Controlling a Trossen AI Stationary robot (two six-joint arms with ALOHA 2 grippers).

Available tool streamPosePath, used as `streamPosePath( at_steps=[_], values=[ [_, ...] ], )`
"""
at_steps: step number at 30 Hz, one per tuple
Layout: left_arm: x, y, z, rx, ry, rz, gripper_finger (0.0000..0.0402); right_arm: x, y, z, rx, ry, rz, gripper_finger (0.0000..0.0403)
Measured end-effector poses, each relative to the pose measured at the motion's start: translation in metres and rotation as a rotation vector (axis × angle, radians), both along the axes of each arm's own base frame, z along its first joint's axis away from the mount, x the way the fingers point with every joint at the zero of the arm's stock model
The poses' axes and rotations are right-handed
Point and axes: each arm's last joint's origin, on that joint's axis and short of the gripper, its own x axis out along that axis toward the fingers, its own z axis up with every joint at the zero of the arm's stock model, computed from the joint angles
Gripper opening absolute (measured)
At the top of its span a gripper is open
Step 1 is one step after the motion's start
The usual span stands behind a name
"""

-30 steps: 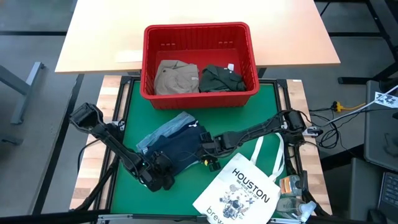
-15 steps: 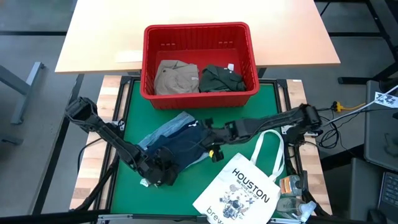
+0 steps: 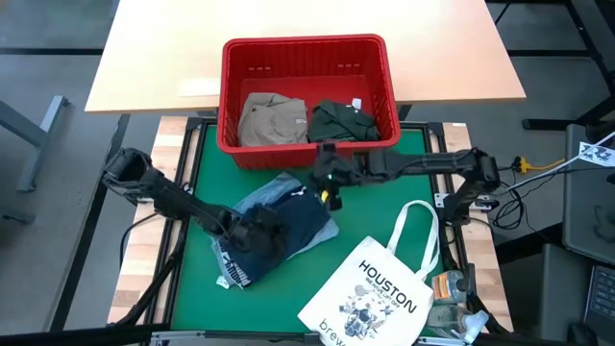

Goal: Fold Laundry from Bin
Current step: Fold the dark green polo shirt

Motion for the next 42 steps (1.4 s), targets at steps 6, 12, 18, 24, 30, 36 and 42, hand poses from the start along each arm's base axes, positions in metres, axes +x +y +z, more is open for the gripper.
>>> streamPosePath(
  at_steps=[6,12,18,24,30,36,42],
  values=[
    [0.015,0.03,0.006,0.123,-0.024,-0.003,0.0072,0.0,-0.04,0.01,-0.049,-0.091,-0.069,0.0166],
    [0.026,0.055,0.014,0.163,-0.083,0.011,0.0138,-0.002,-0.091,0.023,-0.085,-0.246,-0.214,0.0166],
    [0.026,0.071,0.028,0.158,-0.153,0.053,0.0162,-0.009,-0.134,0.033,-0.027,-0.422,-0.356,0.0166],
    [0.017,0.076,0.053,0.131,-0.228,-0.008,0.0157,-0.017,-0.157,0.036,0.017,-0.486,-0.403,0.0166],
    [0.004,0.077,0.078,0.211,-0.283,-0.063,0.0148,-0.021,-0.163,0.035,0.075,-0.508,-0.473,0.0166],
    [-0.003,0.078,0.088,0.22,-0.317,-0.061,0.0147,-0.026,-0.17,0.033,0.073,-0.504,-0.566,0.0166],
    [-0.003,0.078,0.088,0.22,-0.314,-0.06,0.0147,-0.049,-0.204,0.028,0.141,-0.508,-0.746,0.0166]
  ],
)
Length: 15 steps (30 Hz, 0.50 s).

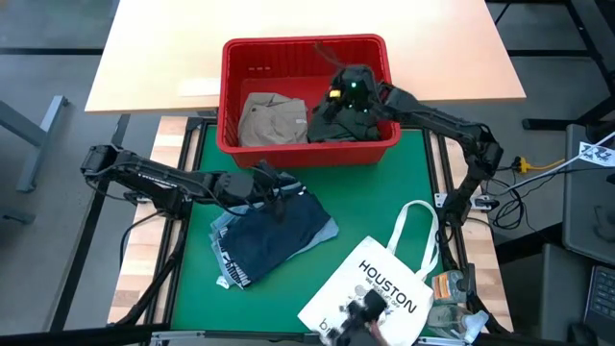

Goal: Fold Laundry from Bin
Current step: Fold the dark green polo shirt

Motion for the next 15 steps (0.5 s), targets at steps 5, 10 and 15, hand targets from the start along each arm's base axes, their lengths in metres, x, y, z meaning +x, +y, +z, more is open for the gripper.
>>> streamPosePath(
  at_steps=[5,10,15],
  values=[
    [0.0,0.0,0.0,0.02,0.008,-0.005,0.0147,-0.029,-0.033,-0.009,0.183,-0.052,-0.098,0.0166],
    [0.0,0.0,0.0,0.022,0.008,-0.005,0.0147,-0.046,-0.057,-0.034,0.377,-0.017,-0.097,0.0166],
    [0.0,0.0,-0.001,0.022,0.013,-0.004,0.0147,-0.041,-0.07,-0.069,0.469,0.075,-0.114,0.0166]
  ],
)
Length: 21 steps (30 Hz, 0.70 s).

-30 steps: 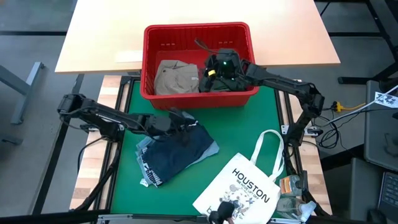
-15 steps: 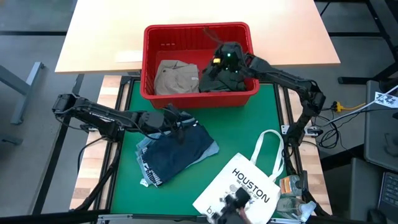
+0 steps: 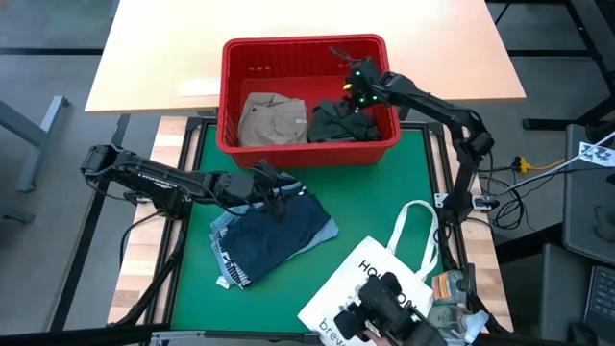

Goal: Fold Laundry from Bin
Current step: Fold the dark green polo shirt

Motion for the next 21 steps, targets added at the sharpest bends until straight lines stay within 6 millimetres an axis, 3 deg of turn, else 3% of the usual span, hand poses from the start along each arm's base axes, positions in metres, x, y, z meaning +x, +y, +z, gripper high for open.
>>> streamPosePath(
  at_steps=[15,21],
  values=[
    [0.0,0.0,-0.002,0.003,0.019,0.0,0.0146,0.021,-0.022,-0.094,0.132,0.183,-0.02,0.0166],
    [0.0,0.0,-0.002,0.003,0.019,0.0,0.0147,0.026,-0.027,-0.119,0.165,0.218,-0.017,0.0166]
  ],
)
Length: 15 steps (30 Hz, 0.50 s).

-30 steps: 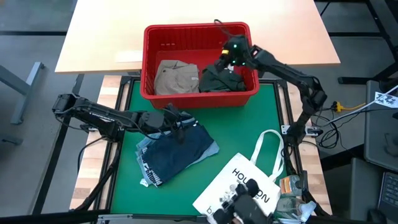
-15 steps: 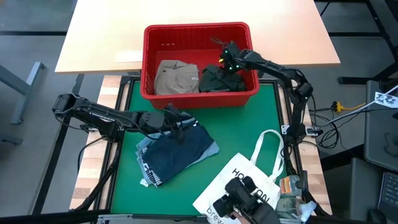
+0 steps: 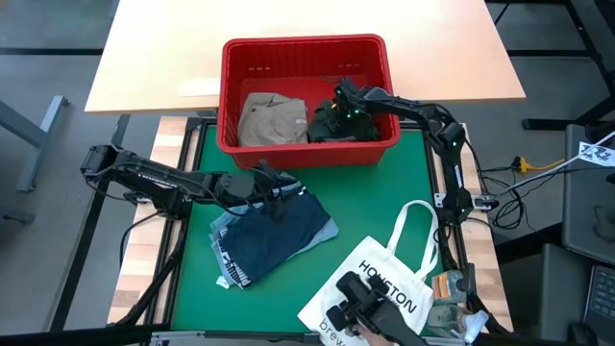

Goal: Fold Laundry from Bin
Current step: Fold the dark green polo shirt

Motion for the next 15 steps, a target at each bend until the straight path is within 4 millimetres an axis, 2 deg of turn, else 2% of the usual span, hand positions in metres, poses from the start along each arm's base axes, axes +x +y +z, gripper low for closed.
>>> streamPosePath(
  at_steps=[3,10,15],
  values=[
    [0.0,0.0,0.0,0.0,0.0,0.0,0.0146,0.0007,-0.0005,-0.0081,0.014,0.014,0.001,0.0166],
    [0.0001,0.0,-0.0001,0.0,0.0,0.001,0.0146,0.0009,-0.0004,-0.0104,0.011,0.022,0.022,0.0162],
    [-0.0002,0.0006,0.0,0.008,-0.001,0.023,0.0146,0.001,-0.0005,-0.0108,0.009,0.02,0.022,0.0114]
  ],
)
